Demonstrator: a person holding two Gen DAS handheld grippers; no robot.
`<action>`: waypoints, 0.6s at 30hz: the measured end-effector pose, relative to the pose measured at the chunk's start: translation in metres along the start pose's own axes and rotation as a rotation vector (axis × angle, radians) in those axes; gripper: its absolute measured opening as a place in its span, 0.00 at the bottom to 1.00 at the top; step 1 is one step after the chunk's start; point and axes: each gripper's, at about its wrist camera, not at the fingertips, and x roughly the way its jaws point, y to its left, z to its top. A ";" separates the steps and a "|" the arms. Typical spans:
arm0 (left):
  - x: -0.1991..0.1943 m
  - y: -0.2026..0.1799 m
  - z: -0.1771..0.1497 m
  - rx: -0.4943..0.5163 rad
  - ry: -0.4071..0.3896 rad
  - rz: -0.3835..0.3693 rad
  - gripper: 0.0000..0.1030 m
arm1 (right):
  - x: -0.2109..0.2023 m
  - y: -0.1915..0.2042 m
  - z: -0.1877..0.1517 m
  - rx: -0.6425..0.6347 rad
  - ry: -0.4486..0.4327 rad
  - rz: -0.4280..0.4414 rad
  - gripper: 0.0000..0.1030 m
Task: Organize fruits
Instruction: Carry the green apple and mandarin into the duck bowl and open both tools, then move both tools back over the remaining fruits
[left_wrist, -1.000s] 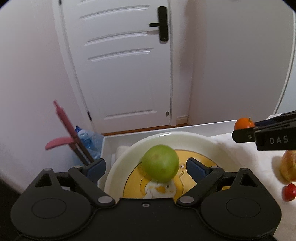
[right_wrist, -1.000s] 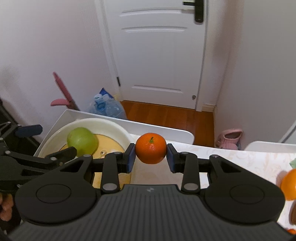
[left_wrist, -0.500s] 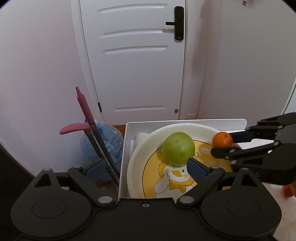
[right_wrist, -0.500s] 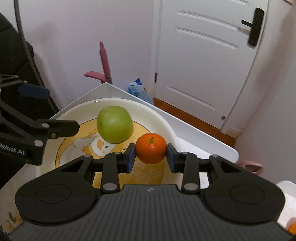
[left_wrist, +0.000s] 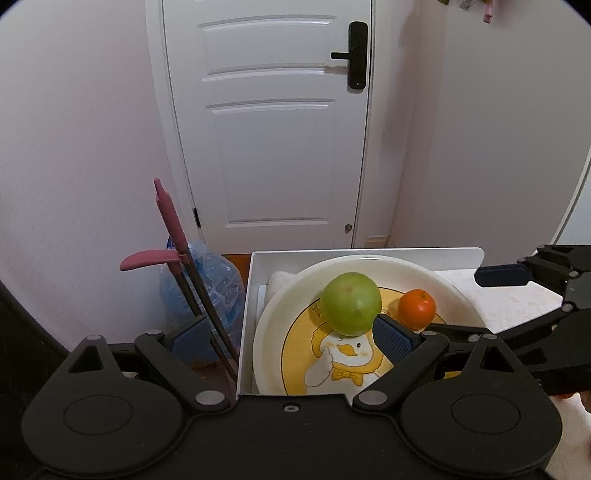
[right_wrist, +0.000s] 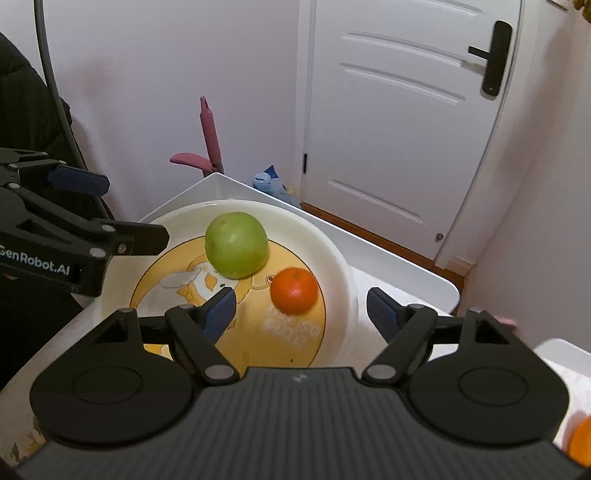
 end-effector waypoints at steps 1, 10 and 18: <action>-0.002 0.000 0.000 -0.001 -0.002 -0.001 0.94 | -0.004 0.000 0.000 0.011 0.002 -0.003 0.90; -0.028 0.000 0.005 -0.033 -0.029 -0.004 0.95 | -0.048 -0.006 0.004 0.157 -0.014 -0.028 0.98; -0.059 -0.024 0.005 0.015 -0.076 -0.027 0.99 | -0.103 -0.015 -0.012 0.208 -0.033 -0.103 0.98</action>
